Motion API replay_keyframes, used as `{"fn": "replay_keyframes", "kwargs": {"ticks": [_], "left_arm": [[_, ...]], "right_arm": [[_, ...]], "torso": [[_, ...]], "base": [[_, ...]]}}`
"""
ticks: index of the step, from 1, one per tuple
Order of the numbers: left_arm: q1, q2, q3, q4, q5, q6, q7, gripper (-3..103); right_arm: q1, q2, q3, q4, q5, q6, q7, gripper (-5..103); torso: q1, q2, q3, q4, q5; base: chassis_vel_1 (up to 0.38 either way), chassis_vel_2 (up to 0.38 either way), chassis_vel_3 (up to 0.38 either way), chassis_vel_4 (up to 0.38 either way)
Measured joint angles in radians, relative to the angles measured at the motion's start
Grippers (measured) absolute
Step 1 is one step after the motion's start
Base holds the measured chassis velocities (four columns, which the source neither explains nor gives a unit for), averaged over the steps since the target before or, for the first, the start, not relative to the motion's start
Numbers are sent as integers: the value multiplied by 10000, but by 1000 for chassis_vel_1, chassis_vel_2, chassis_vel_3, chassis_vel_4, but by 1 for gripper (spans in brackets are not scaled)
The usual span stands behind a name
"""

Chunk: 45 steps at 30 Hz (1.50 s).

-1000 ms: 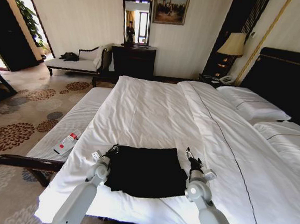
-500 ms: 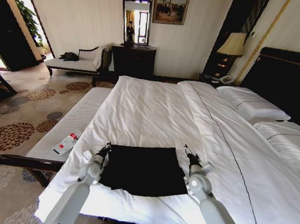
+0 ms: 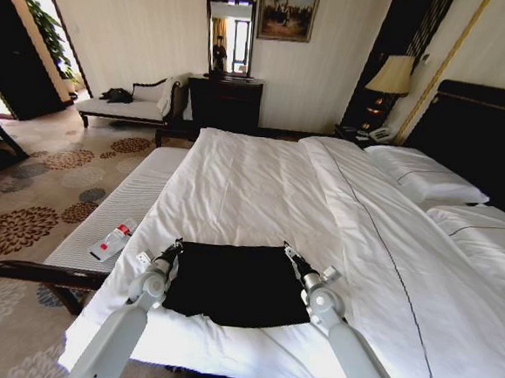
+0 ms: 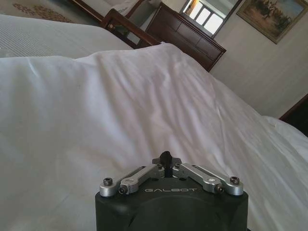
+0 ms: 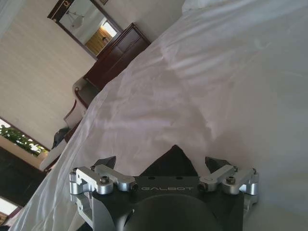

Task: Fold the clothes on the bed.

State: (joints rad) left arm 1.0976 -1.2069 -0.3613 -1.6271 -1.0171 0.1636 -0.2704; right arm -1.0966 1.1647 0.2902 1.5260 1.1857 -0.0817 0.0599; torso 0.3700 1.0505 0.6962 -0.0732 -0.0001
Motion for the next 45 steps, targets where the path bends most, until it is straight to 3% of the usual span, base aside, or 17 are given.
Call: {"fn": "replay_keyframes", "kwargs": {"ticks": [10,12,16,20,27,28,31,34,36,39,45], "left_arm": [[35,68,5,-177,-59,0,-9,2],[45,69,3,-178,-60,0,-9,2],[87,63,0,-178,-50,-2,-10,2],[90,64,0,-180,-48,-3,-10,2],[111,89,-7,-236,-59,-5,-9,2],[111,89,-7,-236,-59,-5,-9,2],[145,95,-27,-315,-67,-8,-9,2],[168,99,-40,-384,-78,-17,-9,2],[196,100,-74,-494,-117,-52,-1,2],[238,93,-175,-729,-220,-155,51,2],[555,80,-633,-1779,-383,-571,254,2]], "right_arm": [[370,300,-181,-1001,-167,417,-1091,102],[399,308,-192,-1045,-156,468,-1158,98],[440,317,-202,-1125,-149,569,-1194,78],[440,318,-190,-1140,-152,598,-1192,72],[379,270,-98,-1099,-153,731,-1152,39],[379,270,-98,-1099,-153,731,-1152,39],[296,224,-26,-944,-151,820,-1149,23],[210,198,8,-784,-142,852,-1144,18],[83,180,63,-518,-120,970,-1113,7],[-91,162,179,-10,-77,1227,-1114,1],[-501,-85,507,1318,-364,2234,-1674,1]], "torso": [[0,0,0,0,1],[0,0,0,0,1],[0,0,0,1,1],[0,0,0,1,2],[0,0,0,0,1],[0,0,0,0,1],[0,0,0,0,1],[0,0,0,0,1],[0,0,0,0,1],[0,0,0,0,2],[0,-1,0,1,0]], "base": [[0,0,0,0],[0,0,0,0],[0,0,0,0],[0,0,0,0],[0,0,0,0],[0,0,0,0],[0,0,0,0],[0,0,0,0],[0,0,0,0],[0,0,0,0],[0,0,0,0]]}}
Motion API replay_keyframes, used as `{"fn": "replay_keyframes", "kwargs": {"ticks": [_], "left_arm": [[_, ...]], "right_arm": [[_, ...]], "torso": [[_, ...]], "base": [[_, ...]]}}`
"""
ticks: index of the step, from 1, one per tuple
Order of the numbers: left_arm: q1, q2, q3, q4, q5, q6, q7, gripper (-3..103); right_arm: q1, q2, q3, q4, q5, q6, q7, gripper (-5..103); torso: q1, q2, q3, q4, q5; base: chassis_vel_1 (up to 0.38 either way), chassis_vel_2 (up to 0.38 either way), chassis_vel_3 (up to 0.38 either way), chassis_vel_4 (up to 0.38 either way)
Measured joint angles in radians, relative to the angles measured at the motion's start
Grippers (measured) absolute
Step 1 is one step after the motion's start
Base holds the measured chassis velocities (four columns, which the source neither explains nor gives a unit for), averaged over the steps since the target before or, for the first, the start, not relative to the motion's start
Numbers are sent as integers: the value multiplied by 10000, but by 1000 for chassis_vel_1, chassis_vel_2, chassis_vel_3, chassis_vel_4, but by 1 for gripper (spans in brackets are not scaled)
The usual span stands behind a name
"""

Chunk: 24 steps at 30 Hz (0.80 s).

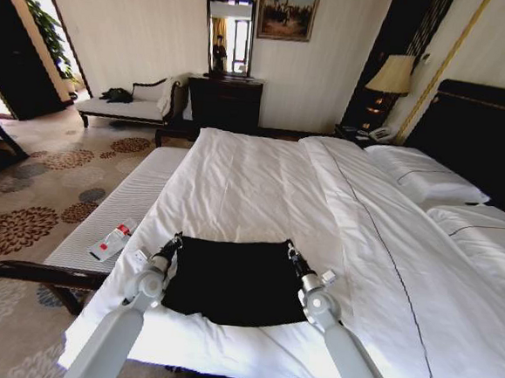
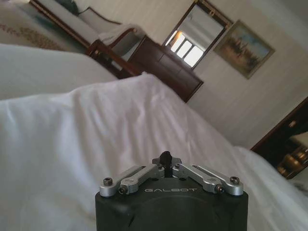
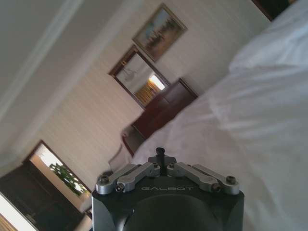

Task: Fold the clothes on the bed.

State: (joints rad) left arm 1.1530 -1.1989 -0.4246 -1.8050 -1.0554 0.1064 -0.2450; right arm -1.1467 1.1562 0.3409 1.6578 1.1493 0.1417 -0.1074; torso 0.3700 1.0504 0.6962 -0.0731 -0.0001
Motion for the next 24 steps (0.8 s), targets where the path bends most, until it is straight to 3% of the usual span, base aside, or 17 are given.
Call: {"fn": "replay_keyframes", "kwargs": {"ticks": [6,16,20,23,24], "left_arm": [[589,242,-634,-1818,166,-478,337,2],[1253,534,-1454,-3811,-13,-557,426,2],[1822,673,-1978,-4721,-67,-556,454,2],[2402,775,-2502,-5553,-273,-552,456,2],[2402,775,-2502,-5553,-273,-552,456,2]], "right_arm": [[-514,-361,605,2163,758,341,-28,1],[-1342,-359,1340,4725,929,392,416,1],[-2044,-478,2010,5866,807,367,840,1],[-2670,-546,2658,7007,396,112,1793,1],[-2670,-546,2658,7007,396,112,1793,1]], "torso": [[0,1,-2,0,0],[-1,1,-2,0,1],[0,1,-2,-2,1],[-1,1,-2,0,3],[-1,1,-2,0,3]], "base": [[0,0,0,0],[0,0,0,0],[0,0,0,0],[0,0,0,0],[0,0,0,0]]}}
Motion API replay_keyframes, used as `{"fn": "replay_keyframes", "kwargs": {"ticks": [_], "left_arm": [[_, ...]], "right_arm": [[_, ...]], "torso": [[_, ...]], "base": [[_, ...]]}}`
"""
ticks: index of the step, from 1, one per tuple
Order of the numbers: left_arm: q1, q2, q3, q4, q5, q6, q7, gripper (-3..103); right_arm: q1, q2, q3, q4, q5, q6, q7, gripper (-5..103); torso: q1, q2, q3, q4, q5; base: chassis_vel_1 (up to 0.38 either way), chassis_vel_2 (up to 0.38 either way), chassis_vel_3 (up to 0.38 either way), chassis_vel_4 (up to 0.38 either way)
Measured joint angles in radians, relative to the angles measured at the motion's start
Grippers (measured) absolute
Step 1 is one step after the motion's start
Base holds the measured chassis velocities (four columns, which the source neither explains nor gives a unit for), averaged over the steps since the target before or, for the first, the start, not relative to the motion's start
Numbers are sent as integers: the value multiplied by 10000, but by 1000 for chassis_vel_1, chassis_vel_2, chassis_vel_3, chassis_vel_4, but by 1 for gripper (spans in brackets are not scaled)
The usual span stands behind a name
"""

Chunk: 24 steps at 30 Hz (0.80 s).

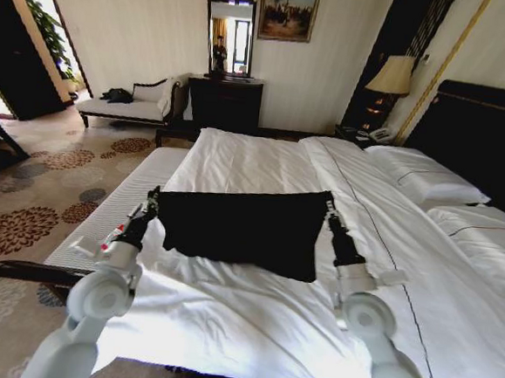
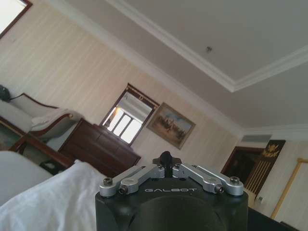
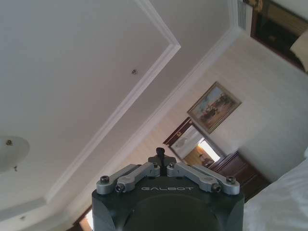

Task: Fold the clothes on the bed.

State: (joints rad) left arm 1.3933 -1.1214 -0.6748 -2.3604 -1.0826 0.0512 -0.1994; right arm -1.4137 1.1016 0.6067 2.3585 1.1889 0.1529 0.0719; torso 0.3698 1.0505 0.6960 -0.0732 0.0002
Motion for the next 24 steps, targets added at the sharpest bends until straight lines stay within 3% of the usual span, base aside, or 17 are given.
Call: {"fn": "replay_keyframes", "kwargs": {"ticks": [1,3,4,7,10,12,13,14,17,18,21,24], "left_arm": [[141,25,-126,-210,-83,17,-9,2],[610,96,-395,-858,-378,258,-229,2],[610,96,-395,-858,-378,258,-229,2],[724,215,-292,-950,-581,930,-576,2],[308,322,191,-91,-481,1294,-704,2],[-647,371,934,1675,-423,1478,-742,2],[-647,371,934,1675,-423,1478,-742,2],[-1119,367,1244,2482,-427,1507,-748,2],[-3003,106,2383,5555,-118,1383,-863,2],[-3003,106,2383,5555,-118,1383,-863,2],[-4444,-293,3032,7797,162,1017,-796,2],[-5018,-473,3206,8539,174,794,-628,2]], "right_arm": [[-169,-9,190,403,-197,-154,367,1],[-501,-56,554,1437,-860,-1003,1916,1],[-501,-56,554,1437,-860,-1003,1916,1],[-328,-299,382,1573,-1030,-2667,4084,1],[251,-465,-204,1090,-1056,-3226,4646,1],[1156,-510,-1096,-653,-1070,-3398,4613,1],[1156,-510,-1096,-653,-1070,-3398,4613,1],[1685,-470,-1557,-1546,-1052,-3401,4521,1],[3741,223,-3108,-4879,-1457,-2891,3743,1],[3741,223,-3108,-4879,-1457,-2891,3743,1],[5098,834,-3907,-7325,-1778,-2291,2900,1],[5674,948,-4113,-8394,-1872,-1984,2441,1]], "torso": [[0,0,0,-2,-2],[-1,2,-1,-1,-6],[-1,2,-1,-1,-6],[-2,1,0,0,2],[-3,2,0,0,-7],[-2,1,2,-1,-2],[-2,1,2,-1,-2],[-1,-1,3,-2,-7],[6,-6,7,-2,-1],[6,-6,7,-2,-1],[11,-7,10,3,-4],[8,-6,7,1,-1]], "base": [[0,0,0,0],[0,0,0,0],[0,0,0,0],[0,0,0,0],[0,0,0,0],[0,0,0,0],[0,0,0,0],[0,0,0,0],[0,0,0,0],[0,0,0,0],[0,0,0,0],[0,0,0,0]]}}
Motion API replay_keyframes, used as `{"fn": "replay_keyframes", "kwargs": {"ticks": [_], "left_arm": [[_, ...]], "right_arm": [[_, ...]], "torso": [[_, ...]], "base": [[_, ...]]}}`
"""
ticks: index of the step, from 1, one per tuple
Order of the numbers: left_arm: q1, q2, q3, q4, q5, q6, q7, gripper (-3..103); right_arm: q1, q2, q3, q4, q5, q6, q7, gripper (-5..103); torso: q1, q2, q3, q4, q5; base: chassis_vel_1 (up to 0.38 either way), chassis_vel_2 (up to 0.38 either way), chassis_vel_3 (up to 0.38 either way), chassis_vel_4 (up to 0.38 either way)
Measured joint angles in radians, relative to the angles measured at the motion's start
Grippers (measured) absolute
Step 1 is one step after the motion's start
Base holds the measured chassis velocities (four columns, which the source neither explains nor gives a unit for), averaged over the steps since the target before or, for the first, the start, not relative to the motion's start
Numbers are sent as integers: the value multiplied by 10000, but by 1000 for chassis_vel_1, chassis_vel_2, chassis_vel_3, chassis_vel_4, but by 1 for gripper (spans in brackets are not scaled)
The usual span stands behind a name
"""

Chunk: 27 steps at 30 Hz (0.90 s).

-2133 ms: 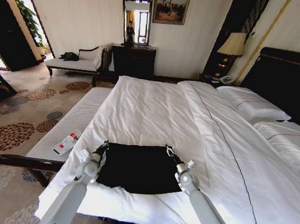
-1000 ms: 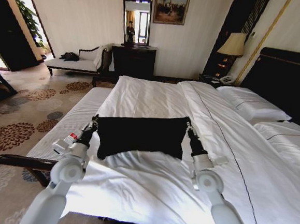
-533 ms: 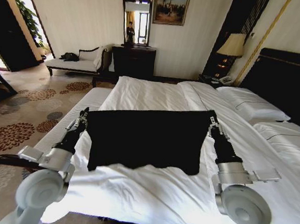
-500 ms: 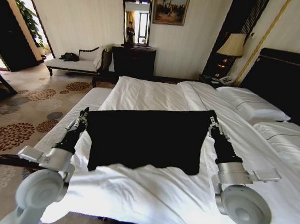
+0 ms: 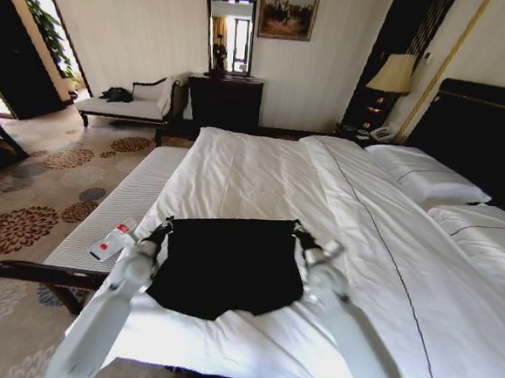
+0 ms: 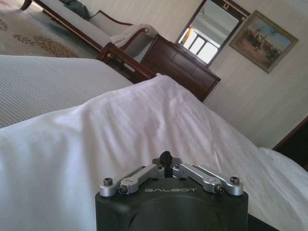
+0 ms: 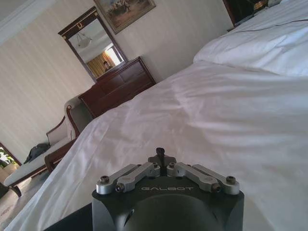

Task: Fold the clothes on the bed.

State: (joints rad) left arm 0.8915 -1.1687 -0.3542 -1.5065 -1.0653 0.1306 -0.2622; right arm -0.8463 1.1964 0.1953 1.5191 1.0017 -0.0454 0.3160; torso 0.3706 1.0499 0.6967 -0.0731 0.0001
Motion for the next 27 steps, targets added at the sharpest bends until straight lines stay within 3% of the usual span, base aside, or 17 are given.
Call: {"fn": "replay_keyframes", "kwargs": {"ticks": [10,16,27], "left_arm": [[-534,-14,-1,894,-611,-826,931,2],[288,156,-242,-85,-975,-1423,1261,2],[1933,238,-407,-1325,-609,-1652,1324,2]], "right_arm": [[1065,62,-97,-1482,-63,1177,-628,1],[434,89,71,-899,77,1511,-823,1],[-755,22,372,-381,4,1716,-908,1]], "torso": [[-4,3,-3,-1,-1],[-7,6,-6,-1,0],[-9,8,-7,0,0]], "base": [[0,0,0,0],[0,0,0,0],[0,0,0,0]]}}
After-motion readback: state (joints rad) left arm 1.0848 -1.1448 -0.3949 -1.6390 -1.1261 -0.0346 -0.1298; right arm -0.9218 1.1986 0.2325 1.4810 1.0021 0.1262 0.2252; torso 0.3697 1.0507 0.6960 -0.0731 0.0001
